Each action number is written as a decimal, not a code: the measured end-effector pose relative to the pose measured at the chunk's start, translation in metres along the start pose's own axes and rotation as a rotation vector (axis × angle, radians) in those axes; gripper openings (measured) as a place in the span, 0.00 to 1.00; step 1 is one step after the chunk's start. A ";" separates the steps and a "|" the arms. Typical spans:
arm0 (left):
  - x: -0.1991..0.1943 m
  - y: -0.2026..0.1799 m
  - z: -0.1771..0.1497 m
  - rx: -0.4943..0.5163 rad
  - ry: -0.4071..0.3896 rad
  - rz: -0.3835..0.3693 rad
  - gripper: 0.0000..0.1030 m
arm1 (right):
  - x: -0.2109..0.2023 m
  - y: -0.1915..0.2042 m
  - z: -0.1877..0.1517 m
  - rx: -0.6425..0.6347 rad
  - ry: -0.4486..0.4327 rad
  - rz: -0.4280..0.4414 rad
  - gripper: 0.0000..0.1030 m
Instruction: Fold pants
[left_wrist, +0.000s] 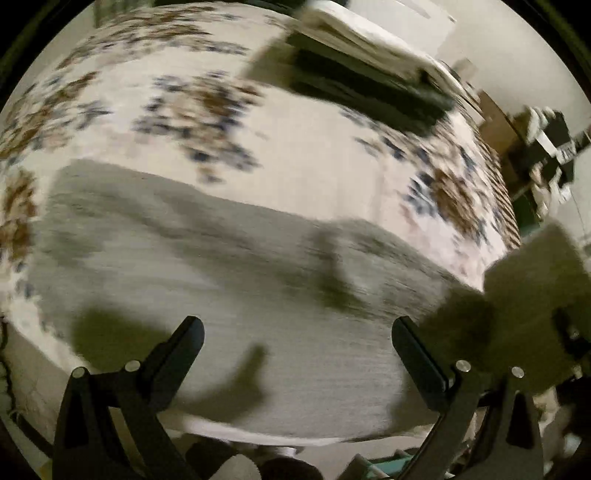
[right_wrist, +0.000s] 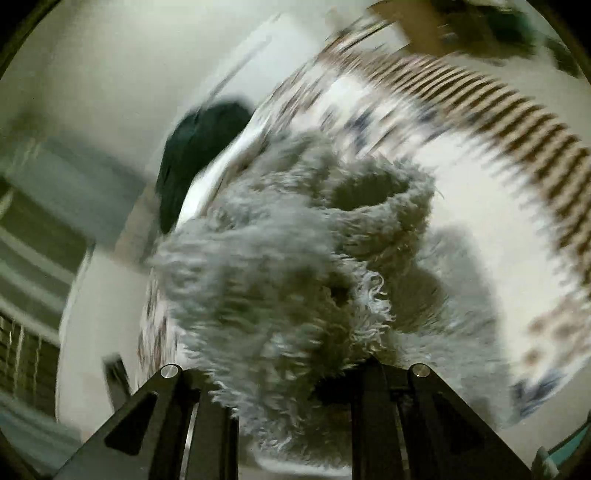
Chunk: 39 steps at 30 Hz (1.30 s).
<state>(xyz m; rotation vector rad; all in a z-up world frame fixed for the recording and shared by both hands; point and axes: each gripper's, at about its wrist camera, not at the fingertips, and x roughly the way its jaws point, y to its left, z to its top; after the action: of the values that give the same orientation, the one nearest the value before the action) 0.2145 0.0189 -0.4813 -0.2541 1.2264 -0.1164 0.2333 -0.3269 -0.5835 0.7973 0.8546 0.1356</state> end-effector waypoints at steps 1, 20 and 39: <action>-0.006 0.014 -0.001 -0.008 -0.011 0.009 1.00 | 0.028 0.016 -0.017 -0.024 0.056 0.013 0.18; -0.025 0.041 0.023 0.127 -0.022 -0.062 1.00 | 0.112 0.062 -0.116 -0.111 0.466 -0.094 0.89; 0.066 0.011 0.035 0.109 0.147 -0.274 0.04 | 0.064 0.011 -0.084 0.075 0.354 -0.355 0.89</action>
<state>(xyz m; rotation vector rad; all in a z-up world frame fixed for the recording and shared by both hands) 0.2692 0.0195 -0.5340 -0.3221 1.3218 -0.4450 0.2179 -0.2446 -0.6484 0.6887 1.3294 -0.0740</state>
